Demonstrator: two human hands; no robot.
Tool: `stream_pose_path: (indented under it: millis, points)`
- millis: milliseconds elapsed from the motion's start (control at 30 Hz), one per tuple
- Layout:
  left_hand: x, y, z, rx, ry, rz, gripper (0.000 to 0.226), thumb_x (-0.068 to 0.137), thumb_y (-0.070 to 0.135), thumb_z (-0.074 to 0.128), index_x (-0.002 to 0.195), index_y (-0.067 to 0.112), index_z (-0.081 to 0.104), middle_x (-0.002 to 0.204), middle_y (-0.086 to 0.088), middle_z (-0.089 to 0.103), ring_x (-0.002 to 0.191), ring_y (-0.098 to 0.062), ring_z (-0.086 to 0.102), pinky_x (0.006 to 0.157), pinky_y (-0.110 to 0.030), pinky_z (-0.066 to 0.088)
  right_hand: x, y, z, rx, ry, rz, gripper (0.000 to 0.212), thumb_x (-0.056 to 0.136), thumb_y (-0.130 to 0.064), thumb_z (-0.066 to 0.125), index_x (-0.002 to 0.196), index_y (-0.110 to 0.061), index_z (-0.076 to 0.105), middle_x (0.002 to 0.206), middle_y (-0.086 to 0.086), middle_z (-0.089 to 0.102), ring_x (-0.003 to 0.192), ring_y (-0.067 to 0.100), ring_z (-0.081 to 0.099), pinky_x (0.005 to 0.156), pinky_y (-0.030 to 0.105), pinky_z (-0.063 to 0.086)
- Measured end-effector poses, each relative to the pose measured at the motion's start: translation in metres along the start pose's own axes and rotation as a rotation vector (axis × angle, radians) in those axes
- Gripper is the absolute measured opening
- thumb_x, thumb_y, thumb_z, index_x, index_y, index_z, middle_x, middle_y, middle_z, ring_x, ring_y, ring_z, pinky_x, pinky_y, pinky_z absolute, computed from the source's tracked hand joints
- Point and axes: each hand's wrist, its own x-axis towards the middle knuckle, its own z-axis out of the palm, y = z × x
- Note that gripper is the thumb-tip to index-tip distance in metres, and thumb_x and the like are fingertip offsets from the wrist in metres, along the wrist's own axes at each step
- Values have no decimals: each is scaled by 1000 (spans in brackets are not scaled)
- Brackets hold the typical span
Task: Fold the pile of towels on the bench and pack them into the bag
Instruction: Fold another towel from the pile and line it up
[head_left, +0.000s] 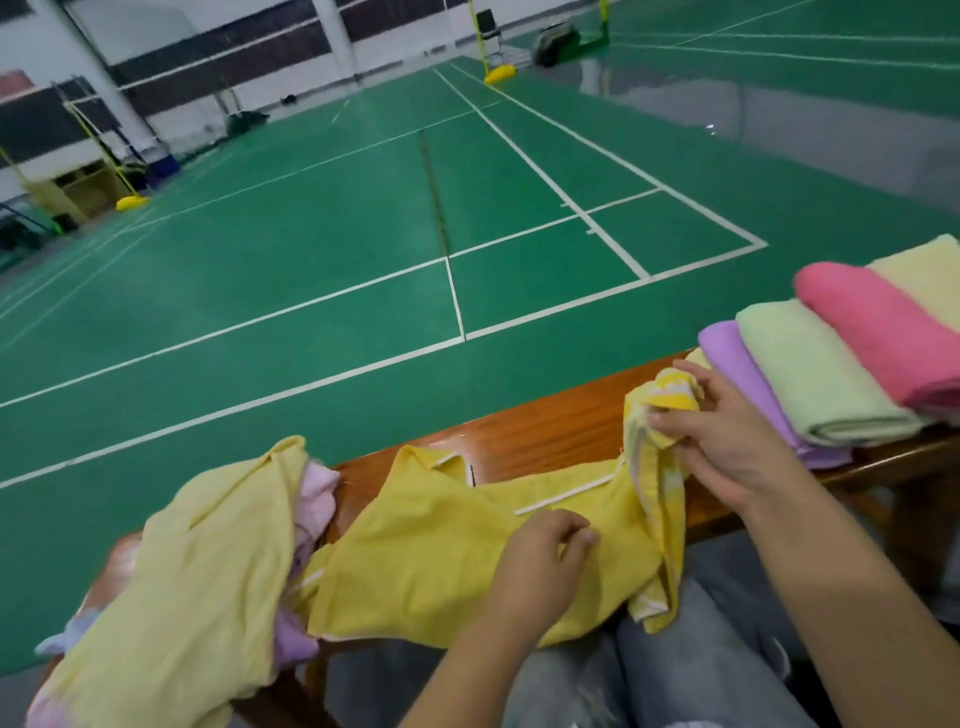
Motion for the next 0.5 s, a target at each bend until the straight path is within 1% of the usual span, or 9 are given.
stream_pose_path:
  millis: [67, 133, 167, 233, 300, 333, 400, 467, 500]
  points:
    - [5, -18, -10, 232, 60, 31, 39, 98, 42, 43, 124, 19, 62, 127, 3, 57, 119, -13, 52, 100, -26, 38, -2, 1, -1, 15, 61, -39, 39, 87, 6, 57, 122, -13, 55, 105, 6, 63, 87, 16, 62, 58, 22, 57]
    - [9, -45, -21, 451, 60, -35, 51, 96, 53, 31, 137, 28, 49, 148, 5, 39, 140, -16, 33, 113, -38, 25, -4, 5, -1, -56, 92, -35, 13, 90, -12, 61, 101, -16, 66, 96, 7, 66, 83, 18, 64, 61, 29, 57]
    - [9, -58, -26, 521, -1, -100, 51, 97, 54, 31, 143, 33, 41, 156, 7, 27, 146, -17, 20, 116, -43, 18, -5, 9, -1, -112, 102, -20, 7, 90, -18, 62, 91, -19, 68, 94, 7, 67, 84, 20, 64, 67, 34, 56]
    - [5, -82, -33, 561, -140, -213, 52, 99, 54, 33, 148, 40, 26, 161, 10, 8, 149, -18, 6, 118, -48, 15, -4, 20, -1, -222, 102, -2, 14, 90, -25, 62, 79, -23, 71, 93, 6, 70, 91, 25, 65, 82, 44, 53]
    - [-4, -96, -34, 595, -187, -218, 54, 98, 56, 33, 149, 45, 18, 161, 12, 3, 148, -20, 10, 115, -46, 24, -3, 25, 1, -255, 114, 12, 17, 90, -29, 61, 78, -23, 72, 91, 3, 70, 95, 27, 65, 88, 49, 51]
    - [-9, -99, -35, 615, -161, -202, 53, 98, 56, 34, 148, 47, 20, 161, 12, 7, 145, -20, 17, 112, -42, 30, -2, 24, 3, -238, 129, 21, 18, 91, -31, 60, 80, -21, 71, 92, 3, 70, 94, 26, 65, 88, 49, 52]
    - [-17, -99, -37, 609, -82, -184, 46, 98, 54, 37, 143, 46, 35, 154, 9, 25, 132, -18, 36, 102, -33, 39, 0, 16, 8, -161, 187, 33, 21, 94, -34, 57, 82, -19, 66, 91, 2, 68, 87, 22, 64, 82, 43, 53]
    - [-20, -92, -42, 537, -21, -208, 38, 98, 52, 39, 128, 37, 55, 130, 6, 46, 108, -15, 56, 87, -28, 47, 4, 5, 13, -128, 252, -1, 23, 95, -35, 54, 82, -19, 62, 89, 2, 66, 80, 18, 62, 72, 35, 51]
    - [-18, -86, -45, 527, 1, -230, 38, 98, 52, 38, 118, 30, 62, 115, 5, 51, 96, -16, 60, 79, -28, 48, 6, 1, 14, -127, 270, -19, 23, 96, -34, 53, 81, -18, 61, 86, 1, 66, 77, 17, 61, 68, 32, 49]
